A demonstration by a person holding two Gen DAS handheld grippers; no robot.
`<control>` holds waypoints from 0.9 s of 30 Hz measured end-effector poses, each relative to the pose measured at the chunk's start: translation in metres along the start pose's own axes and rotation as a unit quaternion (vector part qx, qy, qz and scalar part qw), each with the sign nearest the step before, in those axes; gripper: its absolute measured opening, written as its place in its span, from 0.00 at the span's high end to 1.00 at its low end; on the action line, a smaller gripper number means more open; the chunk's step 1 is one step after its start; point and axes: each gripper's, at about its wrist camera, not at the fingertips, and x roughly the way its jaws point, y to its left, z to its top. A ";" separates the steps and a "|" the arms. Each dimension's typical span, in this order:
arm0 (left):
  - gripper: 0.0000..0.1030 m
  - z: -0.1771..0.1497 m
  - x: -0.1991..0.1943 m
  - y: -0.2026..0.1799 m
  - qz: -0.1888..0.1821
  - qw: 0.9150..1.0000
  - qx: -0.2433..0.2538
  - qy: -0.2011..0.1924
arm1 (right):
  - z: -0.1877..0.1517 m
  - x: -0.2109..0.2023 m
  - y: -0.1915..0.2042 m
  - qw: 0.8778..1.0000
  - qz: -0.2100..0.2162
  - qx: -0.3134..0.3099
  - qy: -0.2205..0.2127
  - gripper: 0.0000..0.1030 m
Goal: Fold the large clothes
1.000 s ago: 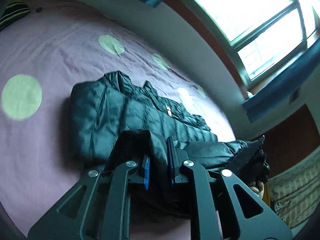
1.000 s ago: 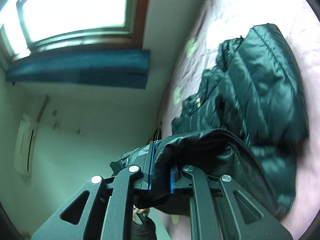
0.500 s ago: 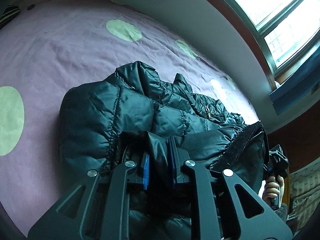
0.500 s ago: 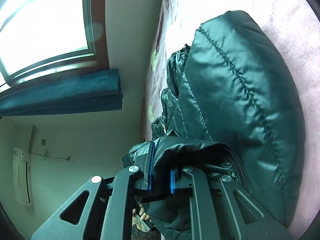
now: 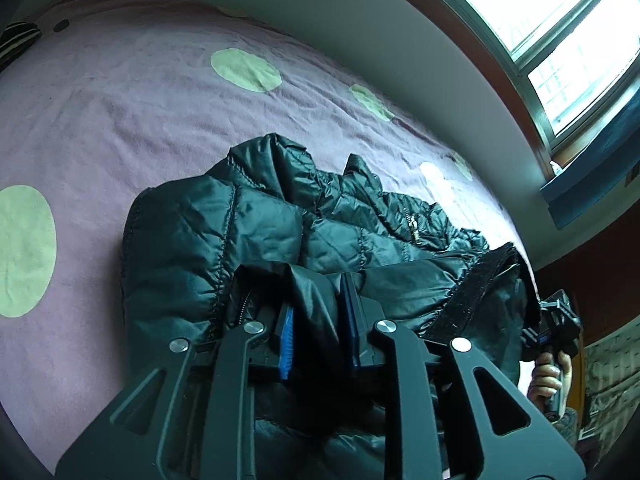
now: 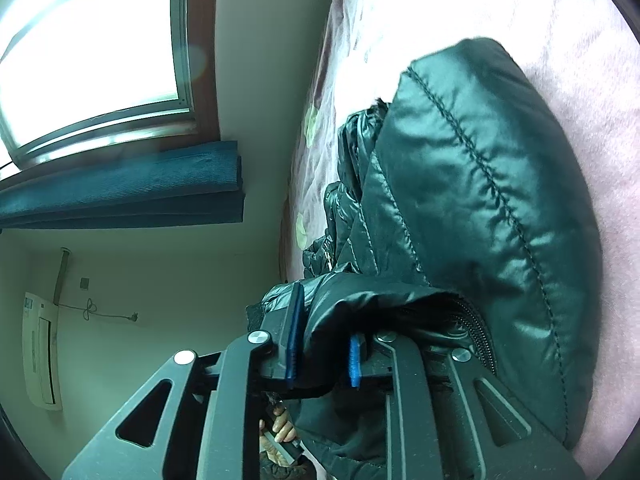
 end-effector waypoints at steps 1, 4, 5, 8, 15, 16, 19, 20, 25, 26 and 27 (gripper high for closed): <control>0.78 0.002 -0.003 0.000 -0.004 1.000 -0.002 -0.001 | 0.000 -0.002 0.002 1.000 0.001 -0.001 -0.002 0.76; 0.73 0.006 -0.012 -0.001 -0.020 1.000 -0.011 -0.002 | 0.001 -0.007 0.006 1.000 0.001 -0.002 -0.008 0.70; 0.69 0.007 -0.014 -0.001 -0.027 1.000 -0.014 -0.003 | 0.001 -0.009 0.007 1.000 0.001 -0.003 -0.010 0.69; 0.59 0.009 -0.023 0.003 -0.061 0.997 -0.037 -0.010 | 0.003 -0.014 0.008 1.000 0.002 -0.005 -0.015 0.65; 0.44 0.016 -0.049 0.021 -0.152 0.981 -0.117 -0.037 | 0.005 -0.027 0.005 1.000 0.018 -0.004 -0.022 0.60; 0.39 0.017 -0.058 0.024 -0.144 0.980 -0.123 -0.062 | 0.006 -0.029 0.005 1.000 0.019 -0.003 -0.025 0.56; 0.31 0.024 -0.080 0.023 -0.118 0.981 -0.101 -0.113 | 0.007 -0.037 0.006 0.999 0.021 -0.011 -0.032 0.48; 0.31 0.026 -0.085 0.019 -0.097 0.985 -0.080 -0.119 | 0.007 -0.042 0.009 0.999 0.016 -0.022 -0.040 0.46; 0.28 0.026 -0.089 -0.016 -0.010 0.988 0.085 -0.129 | 0.007 -0.064 0.032 0.995 0.011 -0.077 -0.065 0.40; 0.28 0.027 -0.082 -0.021 -0.008 0.988 0.107 -0.113 | 0.007 -0.066 0.039 0.993 -0.008 -0.098 -0.069 0.40; 0.28 0.027 -0.077 -0.022 -0.005 0.988 0.115 -0.101 | 0.007 -0.067 0.046 0.989 -0.033 -0.123 -0.071 0.40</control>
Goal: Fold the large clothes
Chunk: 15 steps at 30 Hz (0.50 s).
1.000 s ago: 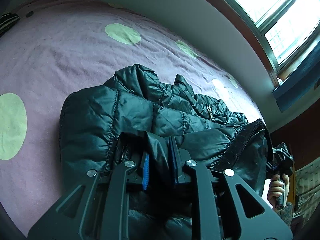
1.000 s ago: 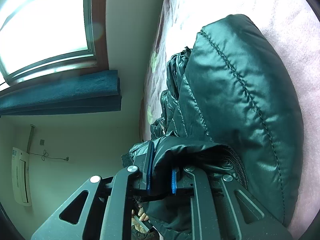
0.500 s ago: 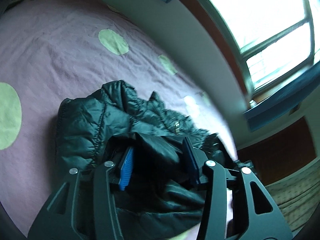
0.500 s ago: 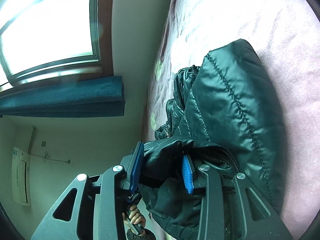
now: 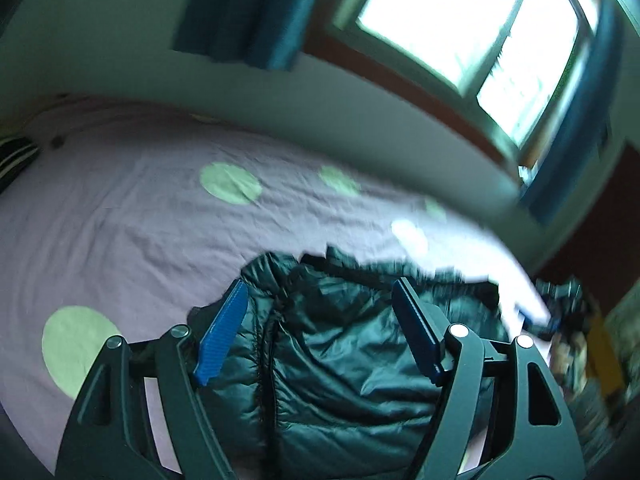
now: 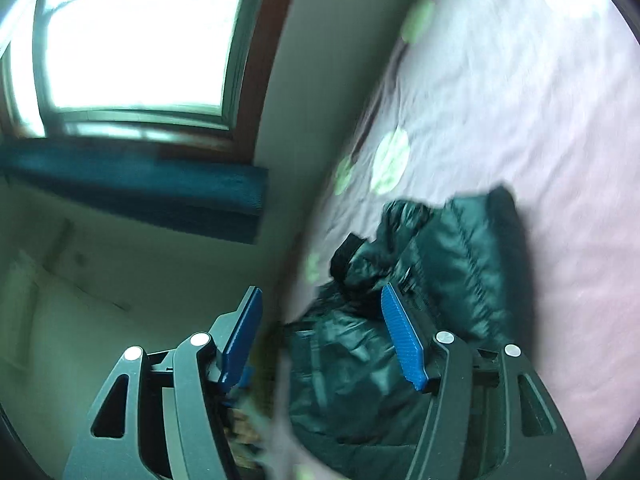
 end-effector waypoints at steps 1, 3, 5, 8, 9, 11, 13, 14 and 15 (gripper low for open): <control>0.28 -0.001 0.008 -0.001 0.002 1.000 0.008 0.014 | 0.001 0.002 0.004 1.000 -0.014 -0.017 0.004 0.40; 0.28 -0.003 0.021 -0.002 0.010 0.999 0.024 0.034 | 0.004 0.008 0.011 0.998 -0.045 -0.050 0.012 0.40; 0.28 -0.005 0.033 -0.003 0.024 0.998 0.042 0.046 | 0.006 0.017 0.018 0.992 -0.084 -0.096 0.024 0.40; 0.28 -0.008 0.053 0.002 0.034 0.996 0.049 0.069 | 0.005 0.041 0.028 0.977 -0.131 -0.158 0.056 0.40; 0.28 -0.008 0.060 0.005 0.035 0.995 0.048 0.077 | 0.004 0.050 0.032 0.970 -0.145 -0.182 0.067 0.40; 0.28 -0.008 0.068 0.008 0.035 0.995 0.046 0.082 | 0.002 0.061 0.033 0.963 -0.160 -0.203 0.078 0.40; 0.31 -0.008 0.078 0.010 0.023 0.994 0.043 0.094 | 0.004 0.072 0.030 0.961 -0.160 -0.205 0.091 0.53; 0.34 -0.008 0.082 0.010 0.020 0.994 0.043 0.097 | 0.005 0.078 0.031 0.959 -0.167 -0.207 0.095 0.57; 0.38 -0.007 0.087 0.010 0.017 0.994 0.043 0.103 | 0.006 0.081 0.031 0.957 -0.174 -0.209 0.099 0.65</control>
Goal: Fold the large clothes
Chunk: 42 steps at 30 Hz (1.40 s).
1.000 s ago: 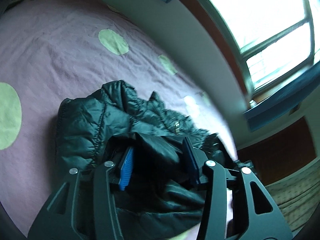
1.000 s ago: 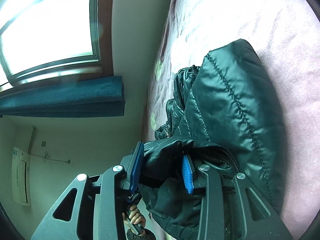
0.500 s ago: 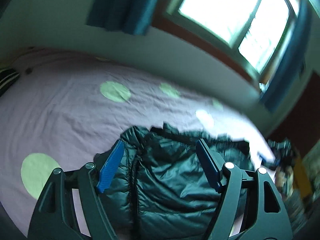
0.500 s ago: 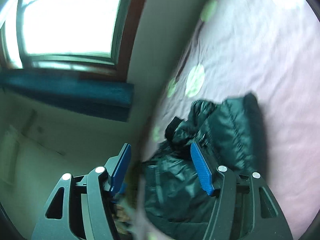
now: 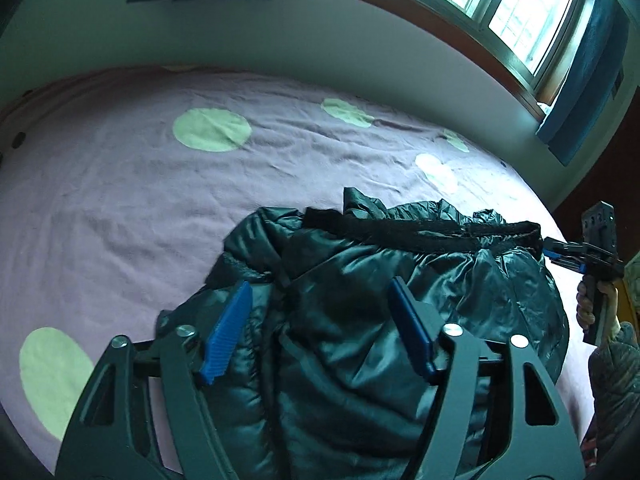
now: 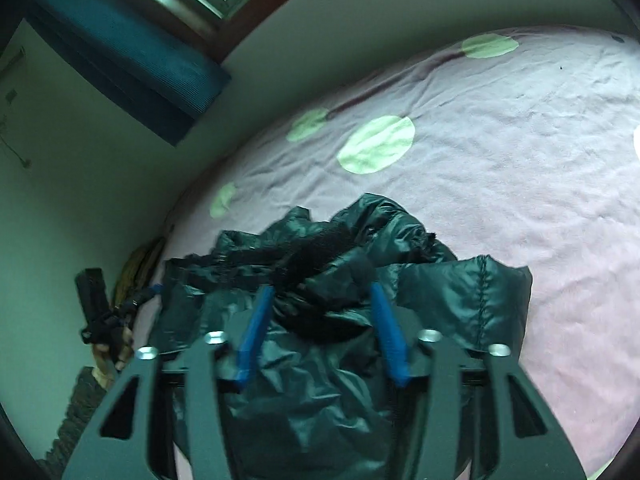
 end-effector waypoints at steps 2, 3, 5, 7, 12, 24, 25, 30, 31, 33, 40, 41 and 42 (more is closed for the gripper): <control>0.44 0.002 0.010 -0.001 -0.004 1.000 0.002 0.015 | 0.003 0.006 -0.002 1.000 -0.011 0.002 0.008 0.75; 0.47 0.002 0.015 -0.001 0.003 1.000 0.005 0.020 | 0.004 0.007 -0.003 1.000 -0.014 0.005 0.010 0.78; 0.53 0.001 0.021 -0.001 0.011 1.000 0.009 0.028 | 0.006 0.009 -0.005 1.000 -0.017 0.005 0.010 0.80; 0.55 0.000 0.024 -0.002 0.017 0.999 0.017 0.028 | 0.006 0.010 -0.003 1.000 -0.026 -0.010 0.011 0.80; 0.55 0.000 0.022 -0.003 0.019 0.999 0.026 0.027 | 0.011 0.007 -0.001 0.999 -0.027 -0.026 -0.008 0.69; 0.87 0.015 0.010 -0.016 0.066 0.997 0.038 -0.013 | 0.028 0.009 0.010 0.998 -0.025 -0.010 -0.049 0.92; 0.87 0.018 0.009 -0.016 0.072 0.997 0.036 -0.021 | 0.031 0.012 0.011 0.998 -0.028 -0.011 -0.051 0.92; 0.87 0.021 0.037 -0.012 0.126 0.991 0.040 -0.002 | 0.044 0.044 -0.004 0.998 -0.053 0.018 -0.023 0.92; 0.87 0.018 0.044 -0.011 0.136 0.990 0.043 0.001 | 0.044 0.056 -0.011 0.998 -0.063 0.026 -0.007 0.92; 0.87 0.014 0.053 -0.011 0.147 0.988 0.048 0.000 | 0.041 0.073 -0.024 0.997 -0.068 0.044 0.012 0.92; 0.86 0.005 0.067 -0.011 0.165 0.985 0.058 -0.008 | 0.035 0.086 -0.042 0.996 -0.049 0.072 0.019 0.91; 0.86 0.004 0.067 -0.011 0.166 0.984 0.059 -0.009 | 0.035 0.086 -0.043 0.996 -0.048 0.073 0.019 0.92; 0.86 0.004 0.068 -0.011 0.166 0.984 0.059 -0.010 | 0.034 0.086 -0.043 0.996 -0.048 0.073 0.019 0.92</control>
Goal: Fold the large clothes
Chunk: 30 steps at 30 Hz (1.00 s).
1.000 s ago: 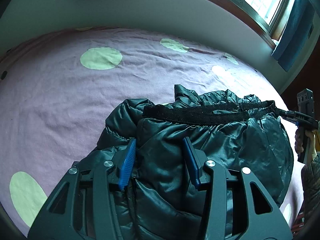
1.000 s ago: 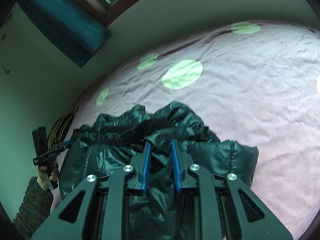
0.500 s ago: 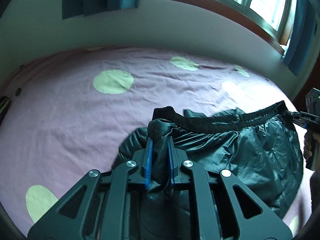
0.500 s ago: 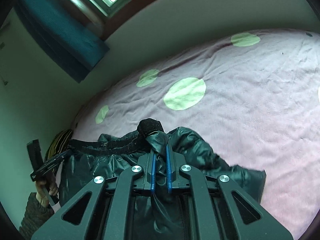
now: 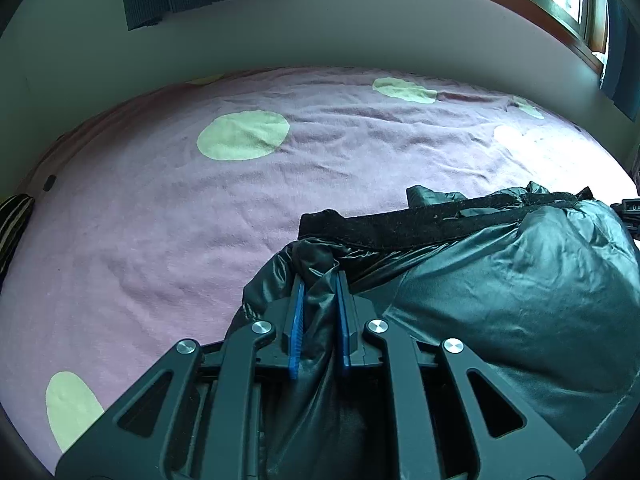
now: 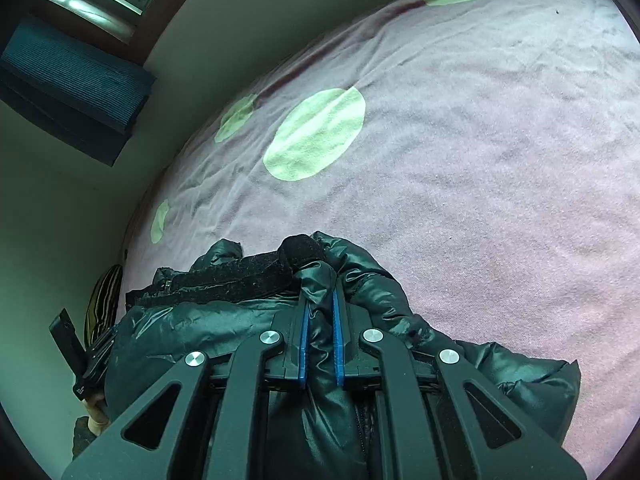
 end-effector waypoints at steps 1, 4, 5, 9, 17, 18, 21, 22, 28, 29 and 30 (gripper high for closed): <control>0.86 0.000 0.000 0.000 0.000 1.000 0.000 0.000 | -0.001 0.000 0.000 1.000 0.001 0.002 -0.001 0.92; 0.86 0.000 -0.001 -0.001 0.001 1.000 0.001 -0.001 | -0.001 -0.003 0.001 1.000 0.002 0.003 -0.002 0.92; 0.86 0.000 0.000 -0.001 0.002 1.000 0.002 -0.002 | 0.000 -0.003 0.001 1.000 0.003 0.003 -0.002 0.91; 0.81 0.001 -0.003 -0.004 0.013 1.000 0.009 0.000 | 0.002 -0.009 -0.001 1.000 0.011 0.012 -0.002 0.83; 0.48 -0.005 -0.037 0.003 0.015 1.000 -0.019 -0.002 | -0.006 -0.042 0.008 0.999 -0.010 0.024 -0.032 0.52; 0.45 -0.006 -0.043 0.004 0.011 1.000 -0.025 -0.003 | -0.007 -0.049 0.011 0.999 -0.017 0.023 -0.042 0.48; 0.34 -0.013 -0.064 0.006 -0.011 0.999 -0.050 -0.014 | -0.015 -0.075 0.029 0.997 -0.016 0.007 -0.078 0.43; 0.34 -0.016 -0.071 0.007 -0.017 0.998 -0.060 -0.019 | -0.016 -0.080 0.035 0.997 -0.009 0.003 -0.083 0.40; 0.27 -0.045 -0.098 0.003 -0.025 0.995 -0.097 -0.017 | -0.044 -0.086 0.093 0.994 0.067 -0.025 -0.082 0.34; 0.27 -0.050 -0.101 0.001 -0.023 0.995 -0.098 -0.016 | -0.049 -0.079 0.105 0.994 0.079 -0.033 -0.070 0.34; 0.27 -0.057 -0.105 -0.002 -0.021 0.995 -0.097 -0.015 | -0.052 -0.074 0.114 0.994 0.086 -0.038 -0.060 0.34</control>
